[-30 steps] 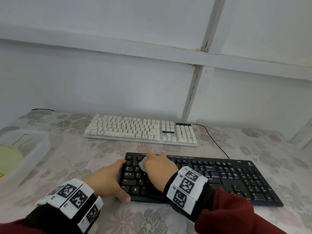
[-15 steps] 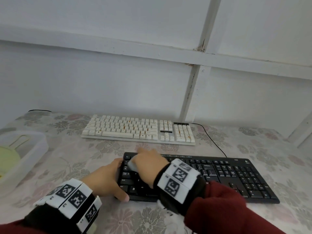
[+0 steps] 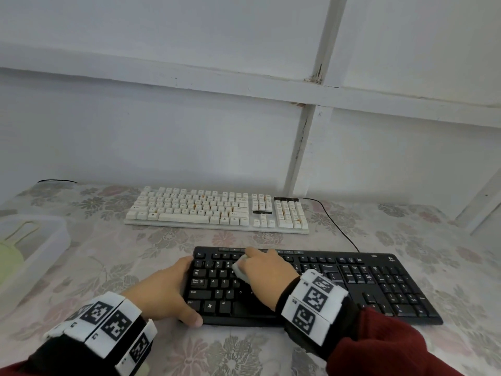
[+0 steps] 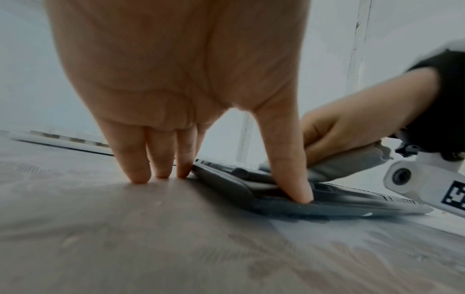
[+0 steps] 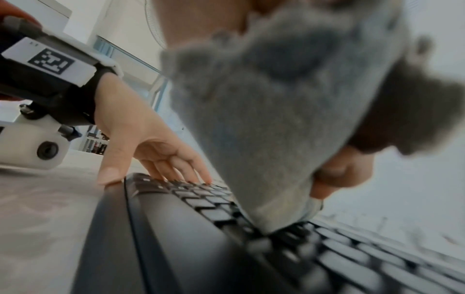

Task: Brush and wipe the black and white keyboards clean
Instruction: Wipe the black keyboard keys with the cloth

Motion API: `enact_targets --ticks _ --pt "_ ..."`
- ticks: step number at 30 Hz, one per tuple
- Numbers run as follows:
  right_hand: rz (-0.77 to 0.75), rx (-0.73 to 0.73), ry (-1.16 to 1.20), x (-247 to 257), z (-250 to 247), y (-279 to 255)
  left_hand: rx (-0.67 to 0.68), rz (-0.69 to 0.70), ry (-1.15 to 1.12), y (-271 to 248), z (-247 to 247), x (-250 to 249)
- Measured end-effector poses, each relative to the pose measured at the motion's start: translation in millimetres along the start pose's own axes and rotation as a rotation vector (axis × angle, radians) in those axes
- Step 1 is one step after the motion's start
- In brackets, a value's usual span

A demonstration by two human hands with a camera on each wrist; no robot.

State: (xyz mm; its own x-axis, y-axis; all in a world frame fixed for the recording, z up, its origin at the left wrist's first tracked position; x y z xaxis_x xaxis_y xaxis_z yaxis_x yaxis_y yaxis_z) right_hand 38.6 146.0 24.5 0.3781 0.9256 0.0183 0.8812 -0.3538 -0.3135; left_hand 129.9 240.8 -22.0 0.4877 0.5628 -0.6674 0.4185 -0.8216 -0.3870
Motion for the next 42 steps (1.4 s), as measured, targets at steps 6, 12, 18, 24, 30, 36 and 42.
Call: enact_targets --ticks 6,12,18,24,30,36,42 --pt "0.131 0.0 0.08 -56.4 -0.8 -4.2 0.001 -0.028 -0.003 -0.7 -0.7 2.7" --pt "0.129 -0.028 0.144 -59.7 -2.3 1.5 0.004 -0.045 0.01 -0.8 -0.8 4.0" --pt "0.157 -0.088 0.068 -73.3 7.6 -30.6 0.007 -0.058 0.034 -2.3 -0.2 2.2" --pt "0.264 -0.097 0.077 -122.0 18.1 -43.9 0.009 -0.072 0.047 -3.9 0.3 1.1" --pt "0.386 -0.123 0.033 -152.5 22.1 -56.1 0.011 -0.065 0.068 -4.6 0.8 -0.9" --pt "0.294 -0.141 0.054 -139.0 4.9 -29.3 0.014 -0.063 0.051 -3.4 0.0 0.3" --pt "0.095 0.012 0.076 -63.1 11.6 -4.4 0.017 -0.06 0.041 -1.6 -0.8 3.6"
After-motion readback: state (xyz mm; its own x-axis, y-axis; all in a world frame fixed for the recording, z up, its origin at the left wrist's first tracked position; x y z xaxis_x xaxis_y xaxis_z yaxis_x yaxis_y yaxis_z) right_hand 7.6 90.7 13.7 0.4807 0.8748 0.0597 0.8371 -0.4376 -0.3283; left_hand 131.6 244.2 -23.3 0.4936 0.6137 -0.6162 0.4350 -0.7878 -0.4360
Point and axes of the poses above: each hand's wrist, its own y-axis towards the middle knuckle, its own z-axis out of the palm, x = y × z, the point moved 10 cm from there along y, towards the middle knuckle, and after that the axes turned 1 degree about y, right-handed, at the moved point
